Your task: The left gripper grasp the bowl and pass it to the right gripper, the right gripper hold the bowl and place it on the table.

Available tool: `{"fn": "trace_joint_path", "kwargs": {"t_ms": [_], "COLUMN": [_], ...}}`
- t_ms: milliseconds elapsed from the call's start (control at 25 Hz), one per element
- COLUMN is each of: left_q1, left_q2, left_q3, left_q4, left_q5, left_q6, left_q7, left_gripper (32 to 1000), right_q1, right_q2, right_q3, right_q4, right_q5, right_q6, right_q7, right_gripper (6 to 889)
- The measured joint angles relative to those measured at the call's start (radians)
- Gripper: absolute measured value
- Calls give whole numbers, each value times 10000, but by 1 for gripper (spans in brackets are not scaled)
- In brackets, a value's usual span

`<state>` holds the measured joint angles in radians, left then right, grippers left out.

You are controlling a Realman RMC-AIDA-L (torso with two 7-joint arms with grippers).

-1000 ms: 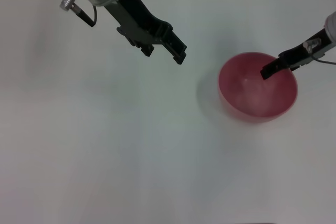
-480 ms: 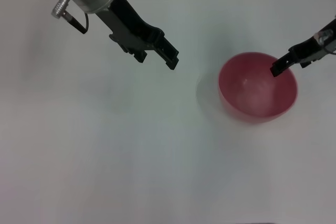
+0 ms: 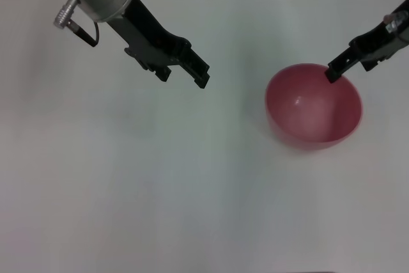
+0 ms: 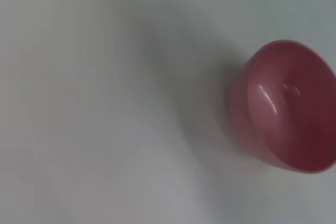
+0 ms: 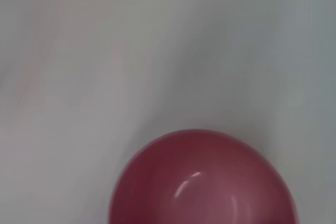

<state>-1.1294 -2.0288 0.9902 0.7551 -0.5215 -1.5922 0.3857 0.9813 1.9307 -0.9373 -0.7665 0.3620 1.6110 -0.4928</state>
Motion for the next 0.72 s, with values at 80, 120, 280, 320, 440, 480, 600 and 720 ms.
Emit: {"fn": "trace_joint_path", "kwargs": {"t_ms": [80, 120, 280, 320, 440, 480, 600, 720], "left_q1": [6, 7, 85, 125, 160, 163, 161, 156], "left_q2": [0, 0, 0, -1, -3, -3, -13, -23], "left_q3": [0, 0, 2, 3, 7, 7, 8, 8], "left_q4": [-7, -7, 25, 50, 69, 70, 72, 73], "left_q5": [38, 51, 72, 72, 72, 72, 72, 76], "left_q6": [-11, -34, -149, -170, -199, -210, -232, -251], "left_q7": [-73, -104, -262, -299, -355, -377, -424, -436], "left_gripper": [867, 867, 867, 867, 867, 867, 867, 867], "right_q1": [152, 214, 340, 352, 360, 361, 413, 546], "right_q2": [8, 10, 36, 59, 97, 97, 97, 108], "right_q3": [-5, -9, -14, -16, -10, 4, 56, 24], "right_q4": [-5, -29, -252, -306, -400, -406, -409, -414], "right_q5": [-44, -99, -418, -445, -470, -472, -476, -474], "right_q6": [229, 337, 617, 645, 695, 690, 633, 546], "right_q7": [136, 202, 373, 376, 389, 392, 399, 441], "right_gripper": [883, 883, 883, 883, 883, 883, 883, 883]}}
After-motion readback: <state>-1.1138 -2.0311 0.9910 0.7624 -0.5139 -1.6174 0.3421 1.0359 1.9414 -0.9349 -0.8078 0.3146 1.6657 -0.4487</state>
